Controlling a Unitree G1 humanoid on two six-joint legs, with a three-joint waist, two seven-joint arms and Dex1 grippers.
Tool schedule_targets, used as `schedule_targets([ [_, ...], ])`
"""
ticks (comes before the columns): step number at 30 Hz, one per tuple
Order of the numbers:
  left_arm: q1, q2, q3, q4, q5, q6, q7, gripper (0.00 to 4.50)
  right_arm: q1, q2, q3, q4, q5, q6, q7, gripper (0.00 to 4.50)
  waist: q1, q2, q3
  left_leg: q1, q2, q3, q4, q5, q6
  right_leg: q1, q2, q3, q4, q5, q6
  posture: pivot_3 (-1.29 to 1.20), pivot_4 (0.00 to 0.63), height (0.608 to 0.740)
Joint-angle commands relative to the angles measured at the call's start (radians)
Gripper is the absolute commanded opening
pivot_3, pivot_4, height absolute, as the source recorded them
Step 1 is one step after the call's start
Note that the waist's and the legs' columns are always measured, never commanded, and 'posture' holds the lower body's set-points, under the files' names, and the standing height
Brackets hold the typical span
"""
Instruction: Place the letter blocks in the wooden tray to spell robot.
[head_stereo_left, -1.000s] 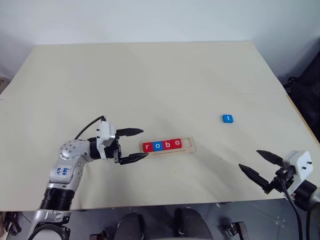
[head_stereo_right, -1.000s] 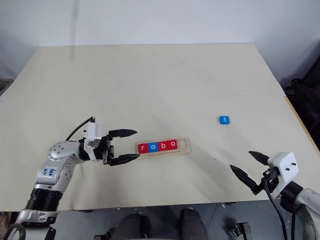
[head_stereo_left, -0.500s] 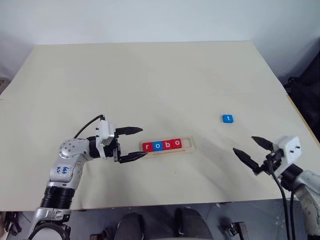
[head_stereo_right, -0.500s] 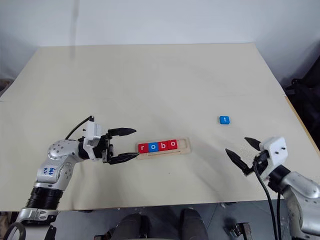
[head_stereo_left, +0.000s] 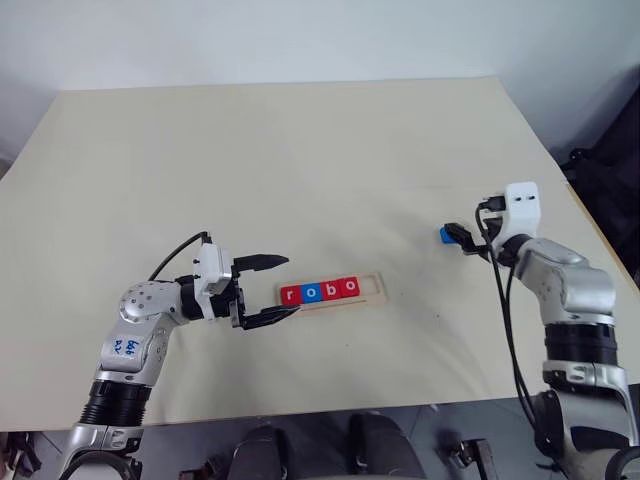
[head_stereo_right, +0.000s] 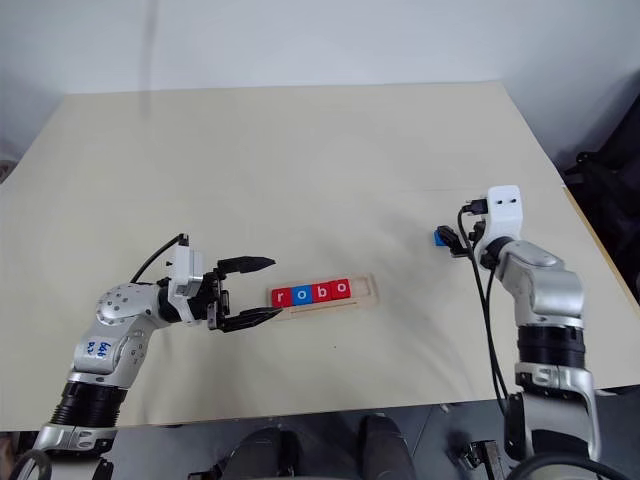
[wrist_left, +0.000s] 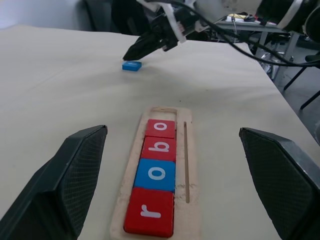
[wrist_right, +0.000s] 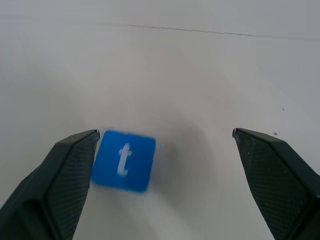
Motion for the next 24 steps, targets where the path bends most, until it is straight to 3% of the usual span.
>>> schedule_targets([
  [1, 0.022, 0.009, 0.021, -0.054, -0.009, -0.003, 0.013, 4.5, 0.002, 0.013, 0.009, -0.031, -0.002, 0.02, -0.013, 3.85, -0.001, 0.0, 0.0, 0.0, 0.0, 0.0, 0.0, 0.0, 0.0, 0.0, 0.0, 0.0, 0.0, 0.0, 0.0, 0.0, 0.15, 0.74],
  [8, 0.032, 0.009, 0.021, -0.067, -0.011, 0.002, 0.022, 4.5, 0.054, 0.038, 0.02, -0.137, 0.004, 0.09, -0.034, 1.53, -0.001, 0.0, 0.0, -0.001, 0.0, 0.0, 0.0, 0.0, 0.0, 0.0, 0.0, 0.0, 0.0, 0.0, 0.001, 0.0, 0.15, 0.74],
  [14, 0.014, 0.006, 0.01, -0.053, -0.01, 0.002, 0.014, 4.5, 0.085, 0.042, 0.009, -0.264, 0.015, 0.163, -0.055, 1.47, 0.0, 0.0, 0.0, -0.001, 0.0, 0.0, 0.0, 0.0, 0.0, 0.0, 0.0, 0.0, 0.0, 0.0, 0.001, 0.0, 0.15, 0.74],
  [20, 0.008, 0.011, 0.012, -0.042, -0.011, 0.002, 0.001, 4.5, 0.204, 0.083, -0.031, -0.604, 0.093, 0.404, -0.096, 1.47, 0.001, 0.0, 0.0, -0.001, 0.0, -0.001, 0.0, 0.0, 0.0, 0.0, 0.0, 0.0, 0.0, 0.0, 0.001, 0.0, 0.15, 0.74],
  [24, 0.011, 0.01, 0.008, -0.042, -0.011, 0.006, -0.005, 4.5, 0.311, 0.179, -0.054, -0.802, 0.127, 0.54, -0.154, 1.47, 0.001, 0.0, 0.0, -0.002, 0.0, -0.001, 0.0, 0.0, 0.0, 0.0, 0.0, 0.0, -0.001, 0.0, 0.001, 0.0, 0.15, 0.74],
])
